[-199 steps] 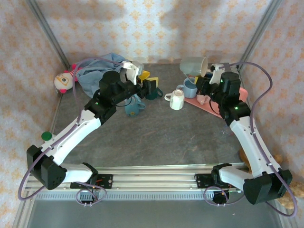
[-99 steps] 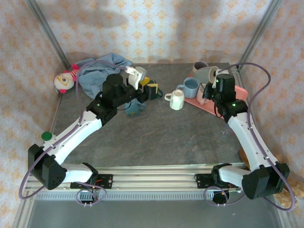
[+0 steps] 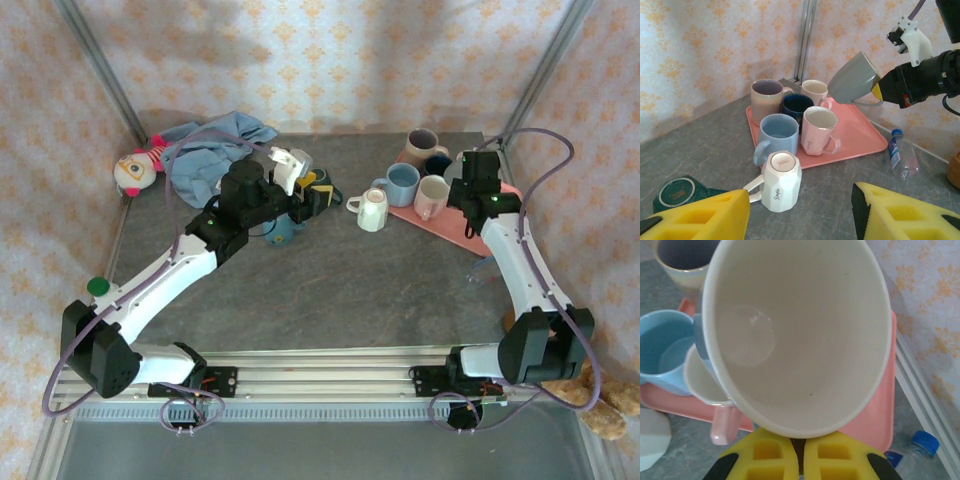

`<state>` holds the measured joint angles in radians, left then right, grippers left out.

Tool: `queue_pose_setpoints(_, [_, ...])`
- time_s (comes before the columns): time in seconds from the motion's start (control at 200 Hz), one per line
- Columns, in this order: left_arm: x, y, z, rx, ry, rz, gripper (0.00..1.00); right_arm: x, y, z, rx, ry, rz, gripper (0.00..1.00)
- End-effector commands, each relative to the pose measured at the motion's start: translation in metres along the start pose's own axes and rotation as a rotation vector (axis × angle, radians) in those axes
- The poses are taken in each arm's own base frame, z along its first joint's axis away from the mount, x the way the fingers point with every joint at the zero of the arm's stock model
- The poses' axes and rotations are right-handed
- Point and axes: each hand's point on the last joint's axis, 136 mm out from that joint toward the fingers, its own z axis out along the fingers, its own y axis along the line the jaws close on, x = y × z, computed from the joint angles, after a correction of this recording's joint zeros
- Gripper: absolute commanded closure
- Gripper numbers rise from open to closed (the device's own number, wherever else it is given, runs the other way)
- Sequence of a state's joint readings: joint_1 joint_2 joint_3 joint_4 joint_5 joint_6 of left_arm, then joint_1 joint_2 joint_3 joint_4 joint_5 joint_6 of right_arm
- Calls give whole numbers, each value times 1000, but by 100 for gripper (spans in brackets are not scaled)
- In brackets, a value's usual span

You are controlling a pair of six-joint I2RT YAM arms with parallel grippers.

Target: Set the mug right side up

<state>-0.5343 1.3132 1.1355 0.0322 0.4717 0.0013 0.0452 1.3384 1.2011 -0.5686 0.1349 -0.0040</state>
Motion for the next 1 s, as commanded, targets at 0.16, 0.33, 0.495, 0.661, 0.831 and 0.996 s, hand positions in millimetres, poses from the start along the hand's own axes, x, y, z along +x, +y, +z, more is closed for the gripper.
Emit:
queue_pose_setpoints(0.16, [18,-1,4,22,35,3,44,-28,-25,14,170,-15,-14,100])
queue_pose_setpoints(0.33, [21,-1,5,21,46,9,44,-22,-32,35,230,38,-52,100])
queue_pose_setpoints(0.495, [25,-2,4,24,65,10,44,-16,-34,54,243,94,-83,100])
queue_pose_setpoints(0.661, [42,2,6,0,121,9,43,-3,-25,76,219,170,-121,100])
queue_pose_setpoints(0.831, [47,2,5,-2,133,2,42,9,-22,92,227,228,-143,100])
queue_pose_setpoints(0.996, [47,2,7,2,140,5,43,16,-20,101,231,263,-152,100])
